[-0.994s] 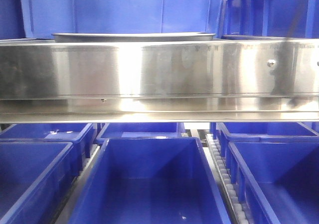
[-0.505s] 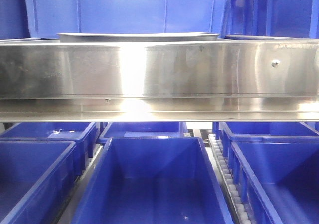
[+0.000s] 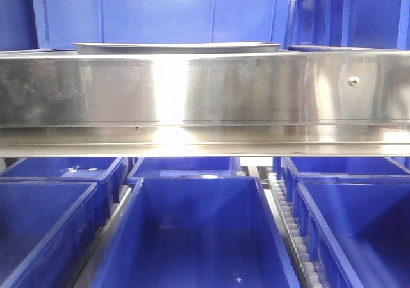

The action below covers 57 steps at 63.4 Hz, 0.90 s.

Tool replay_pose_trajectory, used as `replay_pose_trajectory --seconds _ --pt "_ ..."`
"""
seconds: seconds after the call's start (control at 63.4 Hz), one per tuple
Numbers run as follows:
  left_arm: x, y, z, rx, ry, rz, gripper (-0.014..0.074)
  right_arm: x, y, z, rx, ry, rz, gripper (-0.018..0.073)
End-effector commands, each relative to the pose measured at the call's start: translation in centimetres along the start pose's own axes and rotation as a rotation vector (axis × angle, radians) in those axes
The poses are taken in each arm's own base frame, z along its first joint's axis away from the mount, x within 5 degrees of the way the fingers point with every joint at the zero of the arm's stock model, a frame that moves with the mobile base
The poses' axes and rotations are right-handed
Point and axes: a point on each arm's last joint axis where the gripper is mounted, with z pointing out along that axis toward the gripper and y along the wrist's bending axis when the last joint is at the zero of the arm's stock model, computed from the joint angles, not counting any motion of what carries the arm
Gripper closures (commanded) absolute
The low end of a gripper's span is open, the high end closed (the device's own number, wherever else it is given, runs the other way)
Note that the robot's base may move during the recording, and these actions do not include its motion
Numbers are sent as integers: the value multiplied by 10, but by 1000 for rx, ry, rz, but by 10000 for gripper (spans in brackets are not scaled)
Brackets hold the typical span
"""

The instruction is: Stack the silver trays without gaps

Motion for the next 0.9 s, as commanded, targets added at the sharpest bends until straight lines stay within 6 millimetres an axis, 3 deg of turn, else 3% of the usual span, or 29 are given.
replay_pose_trajectory --seconds 0.0,0.6,0.726,0.883 --pt "-17 -1 -4 10 -121 -6 645 -16 3 -3 -31 -120 -40 509" --pt "-17 -2 -4 14 -122 -20 644 -16 3 -3 -30 -118 -40 509" --pt "-15 2 -20 -43 -203 -19 645 -16 3 -3 -30 -118 -40 509" --pt "12 9 -41 -198 -344 67 645 -16 3 -3 -30 -118 -40 509"
